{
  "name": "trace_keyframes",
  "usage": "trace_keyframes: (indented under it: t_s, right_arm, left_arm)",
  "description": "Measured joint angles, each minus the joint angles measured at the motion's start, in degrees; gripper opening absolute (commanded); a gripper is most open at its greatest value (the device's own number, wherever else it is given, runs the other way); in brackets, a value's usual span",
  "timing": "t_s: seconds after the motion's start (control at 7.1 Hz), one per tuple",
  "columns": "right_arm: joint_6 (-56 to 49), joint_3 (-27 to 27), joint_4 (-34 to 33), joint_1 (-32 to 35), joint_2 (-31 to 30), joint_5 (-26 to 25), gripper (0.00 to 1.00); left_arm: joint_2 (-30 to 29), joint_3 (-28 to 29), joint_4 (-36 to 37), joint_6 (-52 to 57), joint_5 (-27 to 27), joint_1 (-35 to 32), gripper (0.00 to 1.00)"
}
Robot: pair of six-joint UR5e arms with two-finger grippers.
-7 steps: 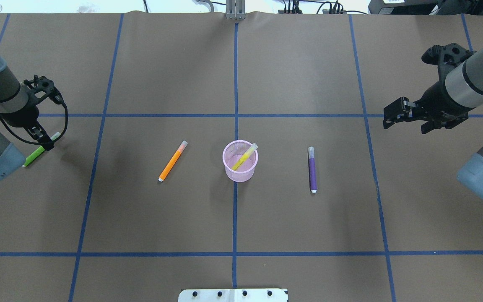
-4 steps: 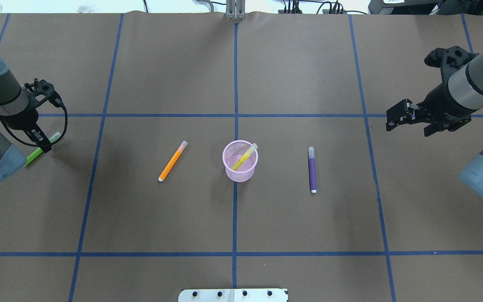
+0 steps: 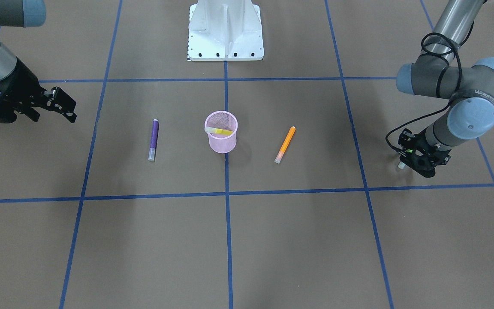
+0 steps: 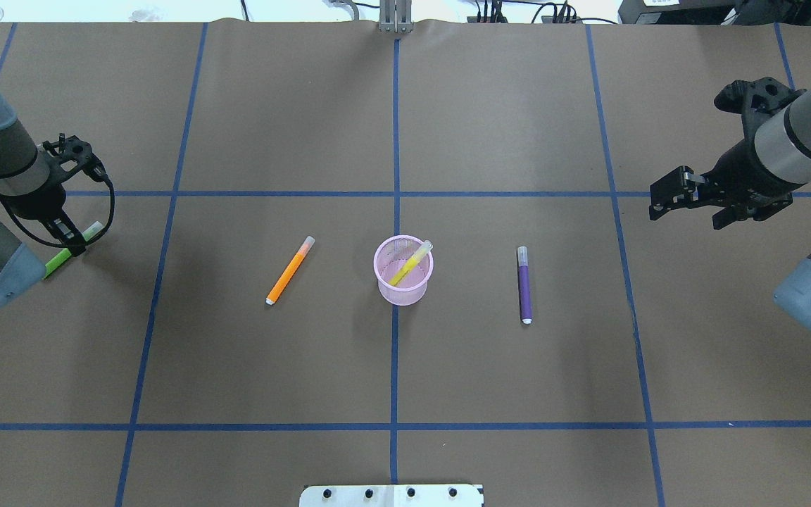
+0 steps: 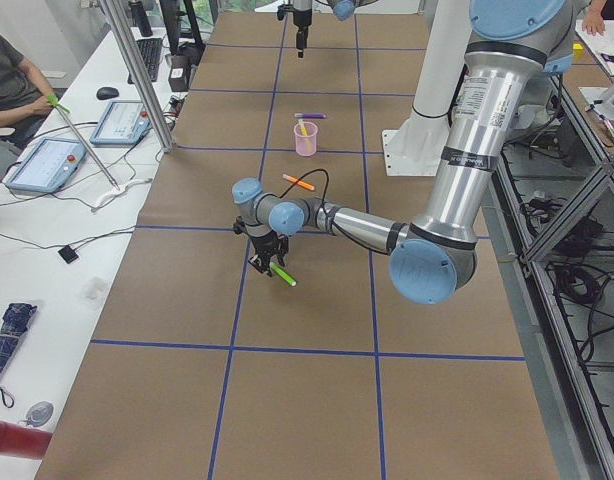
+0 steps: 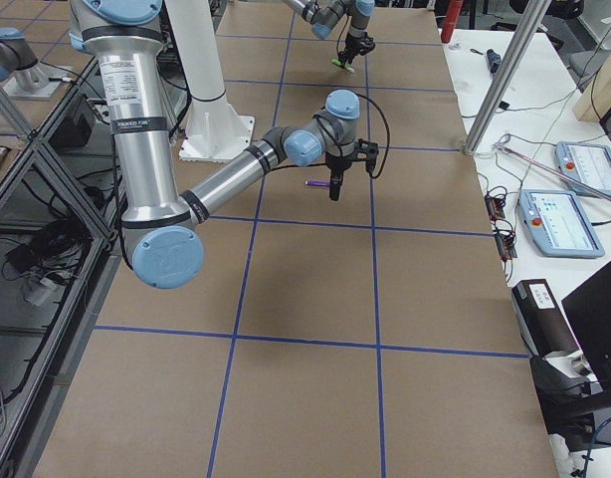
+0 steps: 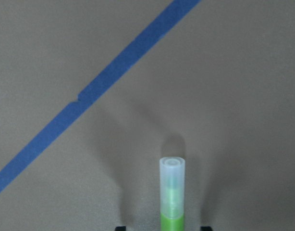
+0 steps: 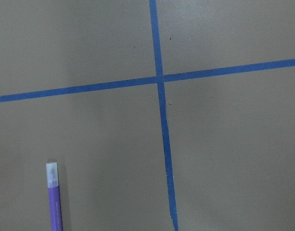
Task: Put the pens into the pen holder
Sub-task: 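Grasp green highlighter with left gripper while right gripper moves above purple marker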
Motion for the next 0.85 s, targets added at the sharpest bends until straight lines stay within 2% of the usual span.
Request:
trace_keyframes:
  t_s: [0.14, 0.28, 0.42, 0.85]
  right_arm:
    - [0.0, 0.0, 0.6, 0.2, -0.3, 0.4, 1.0]
    - [0.2, 0.0, 1.7, 0.6, -0.9, 0.9, 1.0]
    - [0.5, 0.0, 2.9, 1.2, -1.3, 1.5, 1.0]
    - [0.7, -0.1, 3.8, 2.2, -1.5, 2.3, 1.0]
  left_arm:
    - [0.0, 0.0, 0.0, 0.0, 0.0, 0.0, 0.37]
    - [0.0, 0.0, 0.0, 0.0, 0.0, 0.0, 0.27]
    - [0.0, -0.1, 0.0, 0.0, 0.0, 0.1, 0.0]
    - [0.1, -1.6, 0.3, -0.2, -1.5, 0.0, 0.0]
